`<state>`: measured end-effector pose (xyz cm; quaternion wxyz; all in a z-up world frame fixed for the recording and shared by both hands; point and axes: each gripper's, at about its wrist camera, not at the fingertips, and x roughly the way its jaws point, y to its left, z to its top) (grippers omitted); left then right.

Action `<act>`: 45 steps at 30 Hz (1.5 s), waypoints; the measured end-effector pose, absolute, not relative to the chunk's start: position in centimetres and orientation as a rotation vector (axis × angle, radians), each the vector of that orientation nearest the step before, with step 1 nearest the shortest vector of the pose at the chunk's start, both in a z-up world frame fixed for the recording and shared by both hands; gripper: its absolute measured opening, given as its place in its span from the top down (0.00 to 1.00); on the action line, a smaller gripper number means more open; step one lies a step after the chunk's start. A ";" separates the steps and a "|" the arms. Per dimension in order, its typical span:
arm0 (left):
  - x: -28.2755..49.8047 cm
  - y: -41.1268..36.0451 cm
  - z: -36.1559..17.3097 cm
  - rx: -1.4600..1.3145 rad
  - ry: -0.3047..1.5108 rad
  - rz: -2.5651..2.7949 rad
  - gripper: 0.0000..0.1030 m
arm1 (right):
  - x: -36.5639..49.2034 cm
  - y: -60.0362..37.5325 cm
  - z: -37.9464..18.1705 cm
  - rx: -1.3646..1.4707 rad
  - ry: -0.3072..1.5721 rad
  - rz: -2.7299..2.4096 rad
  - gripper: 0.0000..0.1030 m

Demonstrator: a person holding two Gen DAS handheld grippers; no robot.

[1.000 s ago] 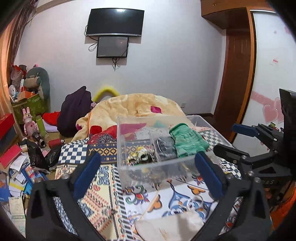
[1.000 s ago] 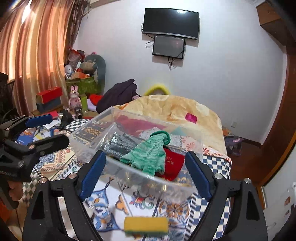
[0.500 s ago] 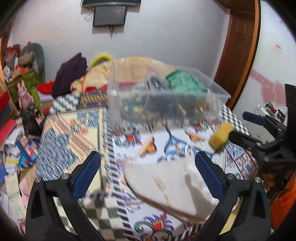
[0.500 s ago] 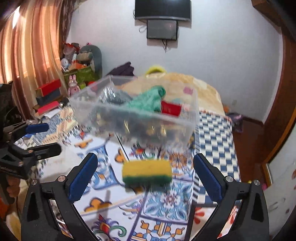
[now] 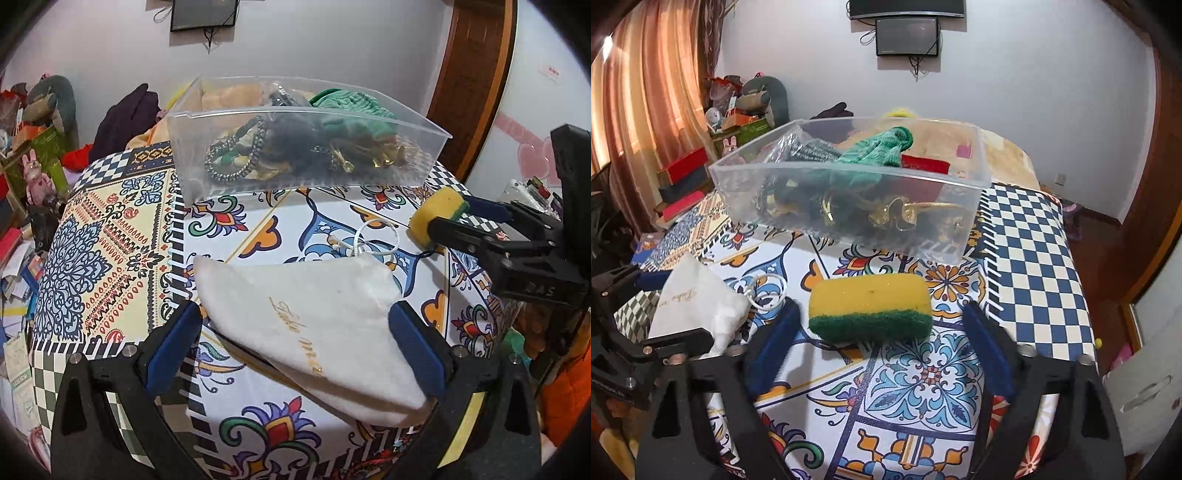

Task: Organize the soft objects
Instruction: 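Grasp the yellow-green sponge with the right tool while the left grasps the white cloth bag, then carry both items into the clear box and open both tools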

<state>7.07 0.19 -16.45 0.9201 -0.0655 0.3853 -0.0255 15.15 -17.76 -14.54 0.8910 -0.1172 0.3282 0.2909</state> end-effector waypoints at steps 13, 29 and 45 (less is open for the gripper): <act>6.5 -0.8 -15.9 -0.105 0.740 -0.112 0.58 | 14.4 -18.5 -13.1 -0.203 0.645 0.628 0.42; 8.0 0.7 -9.7 -0.068 0.575 -0.061 0.79 | 15.0 -18.3 -9.1 -0.198 0.529 0.613 0.41; 14.9 2.3 -4.2 -0.091 0.427 0.017 0.79 | 19.0 -15.9 -7.2 -0.167 0.466 0.591 0.41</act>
